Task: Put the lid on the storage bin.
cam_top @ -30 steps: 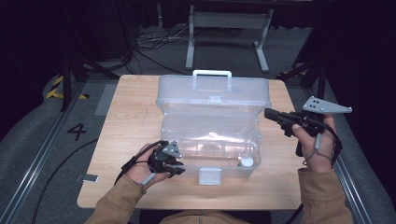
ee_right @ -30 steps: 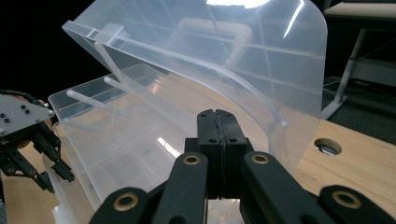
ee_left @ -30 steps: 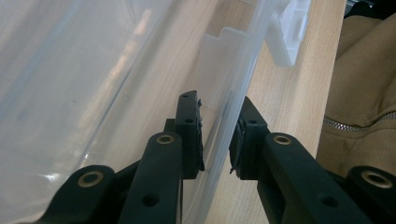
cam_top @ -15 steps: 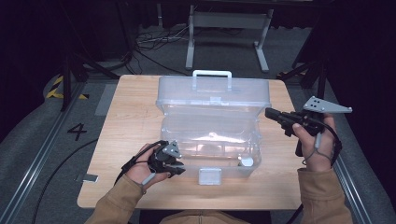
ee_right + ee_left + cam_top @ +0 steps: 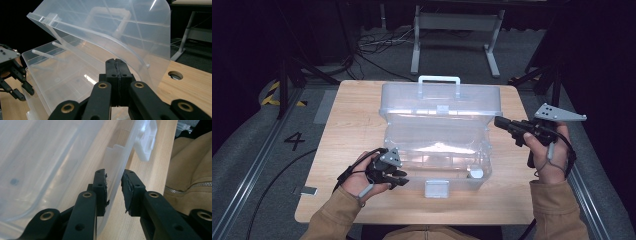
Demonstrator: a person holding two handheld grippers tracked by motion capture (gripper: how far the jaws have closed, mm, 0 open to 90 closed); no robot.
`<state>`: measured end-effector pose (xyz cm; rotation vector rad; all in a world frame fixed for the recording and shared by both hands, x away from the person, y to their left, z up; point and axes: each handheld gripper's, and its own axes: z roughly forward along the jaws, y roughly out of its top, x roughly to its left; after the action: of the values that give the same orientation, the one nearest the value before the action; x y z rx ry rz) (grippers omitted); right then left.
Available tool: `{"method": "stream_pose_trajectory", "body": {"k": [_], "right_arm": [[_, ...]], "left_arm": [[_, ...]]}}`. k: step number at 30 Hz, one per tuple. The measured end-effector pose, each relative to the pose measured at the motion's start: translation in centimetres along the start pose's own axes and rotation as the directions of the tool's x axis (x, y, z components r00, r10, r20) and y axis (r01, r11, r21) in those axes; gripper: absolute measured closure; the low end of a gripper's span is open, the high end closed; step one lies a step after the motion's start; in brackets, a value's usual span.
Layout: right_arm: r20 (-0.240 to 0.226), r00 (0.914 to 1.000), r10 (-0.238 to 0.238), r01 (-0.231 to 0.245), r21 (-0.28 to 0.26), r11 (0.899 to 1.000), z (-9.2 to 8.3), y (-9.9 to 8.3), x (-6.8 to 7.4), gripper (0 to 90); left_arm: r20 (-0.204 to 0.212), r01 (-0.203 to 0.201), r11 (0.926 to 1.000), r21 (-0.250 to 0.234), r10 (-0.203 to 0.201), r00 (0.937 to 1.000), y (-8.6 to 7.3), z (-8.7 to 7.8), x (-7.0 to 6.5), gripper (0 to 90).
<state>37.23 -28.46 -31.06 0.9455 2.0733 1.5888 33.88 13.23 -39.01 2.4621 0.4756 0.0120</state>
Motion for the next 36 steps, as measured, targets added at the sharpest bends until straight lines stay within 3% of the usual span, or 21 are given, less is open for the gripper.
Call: {"method": "stream_pose_trajectory", "body": {"k": [7, 13, 19, 20, 26, 36], "right_arm": [[0.000, 1.0000, -0.003, 0.003, -0.004, 1.000, 0.0, 0.0, 0.0, 90.0], [0.003, 1.0000, -0.004, 0.004, -0.002, 1.000, -0.1, -0.2, 0.2, 90.0], [0.005, 1.0000, -0.007, 0.007, 0.005, 1.000, -0.4, -0.4, 0.4, 90.0], [0.005, 1.0000, -0.007, 0.007, 0.005, 1.000, -0.4, -0.4, 0.4, 90.0], [0.000, 0.9999, -0.010, 0.010, 0.021, 1.000, -0.6, -0.5, 0.5, 90.0], [-0.014, 0.9994, -0.032, 0.033, 0.052, 0.998, -0.6, -0.8, 0.8, 90.0]], "left_arm": [[0.025, 0.037, 0.9965, -0.074, -0.035, 0.9991, -0.1, -2.6, 0.1, 72.1], [0.065, 0.040, 0.9899, -0.136, -0.032, 0.9974, 0.2, -4.6, 0.1, 75.5], [0.061, 0.067, 0.9736, -0.218, -0.054, 0.9966, 0.2, -6.4, 0.4, 81.2], [0.061, 0.067, 0.9736, -0.218, -0.054, 0.9966, 0.2, -6.4, 0.4, 81.8], [0.047, 0.097, 0.9521, -0.290, -0.087, 0.9951, 0.1, -7.6, 0.9, 86.2], [-0.001, 0.102, 0.9317, -0.349, -0.109, 0.9940, 0.3, -8.3, 1.2, 88.6]]}}
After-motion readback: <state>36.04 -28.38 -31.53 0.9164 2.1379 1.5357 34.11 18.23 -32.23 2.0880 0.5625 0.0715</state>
